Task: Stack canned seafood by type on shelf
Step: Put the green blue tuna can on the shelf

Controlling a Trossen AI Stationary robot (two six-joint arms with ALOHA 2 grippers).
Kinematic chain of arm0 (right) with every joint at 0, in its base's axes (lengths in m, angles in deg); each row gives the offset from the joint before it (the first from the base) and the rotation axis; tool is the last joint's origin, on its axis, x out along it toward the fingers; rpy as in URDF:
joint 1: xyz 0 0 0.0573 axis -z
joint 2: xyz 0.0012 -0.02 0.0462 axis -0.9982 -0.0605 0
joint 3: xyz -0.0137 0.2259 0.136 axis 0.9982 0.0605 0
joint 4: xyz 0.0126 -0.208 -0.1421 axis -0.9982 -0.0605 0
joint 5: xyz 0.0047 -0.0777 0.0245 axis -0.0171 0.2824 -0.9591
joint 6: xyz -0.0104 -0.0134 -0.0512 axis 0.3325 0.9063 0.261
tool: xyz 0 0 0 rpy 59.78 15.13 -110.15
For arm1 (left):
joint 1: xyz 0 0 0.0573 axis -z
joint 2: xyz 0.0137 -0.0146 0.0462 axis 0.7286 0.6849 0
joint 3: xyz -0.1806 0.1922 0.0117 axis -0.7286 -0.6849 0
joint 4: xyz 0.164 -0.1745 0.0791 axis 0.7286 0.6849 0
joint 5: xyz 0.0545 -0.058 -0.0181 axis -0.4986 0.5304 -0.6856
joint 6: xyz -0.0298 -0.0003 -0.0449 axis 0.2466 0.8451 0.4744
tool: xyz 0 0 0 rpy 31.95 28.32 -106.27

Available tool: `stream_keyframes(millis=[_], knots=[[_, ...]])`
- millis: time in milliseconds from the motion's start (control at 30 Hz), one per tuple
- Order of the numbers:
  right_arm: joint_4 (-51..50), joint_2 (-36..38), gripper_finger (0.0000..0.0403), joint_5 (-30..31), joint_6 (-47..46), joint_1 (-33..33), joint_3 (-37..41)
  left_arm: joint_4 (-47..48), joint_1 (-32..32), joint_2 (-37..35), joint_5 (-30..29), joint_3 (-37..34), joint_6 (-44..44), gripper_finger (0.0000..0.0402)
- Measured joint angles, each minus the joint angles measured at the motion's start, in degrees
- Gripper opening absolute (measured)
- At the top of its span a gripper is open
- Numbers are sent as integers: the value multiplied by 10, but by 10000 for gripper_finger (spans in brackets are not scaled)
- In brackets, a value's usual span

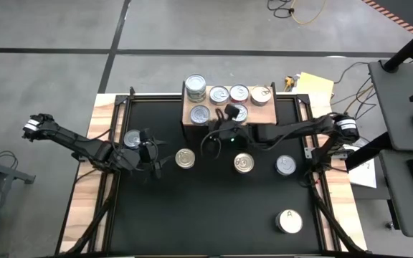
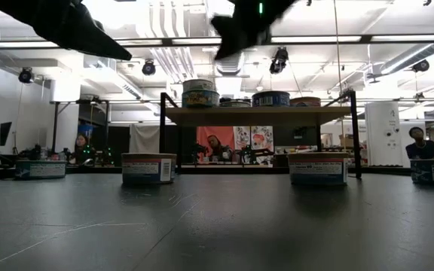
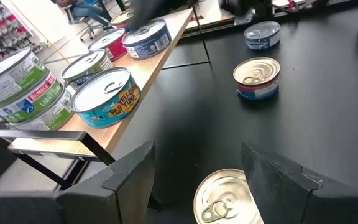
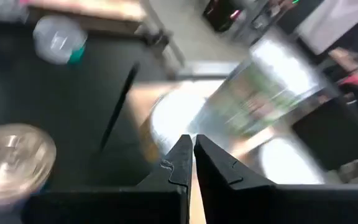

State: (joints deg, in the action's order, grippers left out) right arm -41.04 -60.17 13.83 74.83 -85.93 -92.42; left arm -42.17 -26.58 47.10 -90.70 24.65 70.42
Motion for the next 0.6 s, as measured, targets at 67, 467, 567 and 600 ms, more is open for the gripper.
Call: stream_keyframes(millis=[67,467,567,600], knots=[[-36,17,12,23,19,0,-40,0,0,0,0,0,8,222],[-126,35,12,-81,-81,19,-79,0,0,0,-1,0,28,222],[-152,5,12,-83,-135,26,-65,0,0,0,-1,0,45,222],[-157,-7,12,-82,-140,27,-63,0,0,0,-1,0,49,222]])
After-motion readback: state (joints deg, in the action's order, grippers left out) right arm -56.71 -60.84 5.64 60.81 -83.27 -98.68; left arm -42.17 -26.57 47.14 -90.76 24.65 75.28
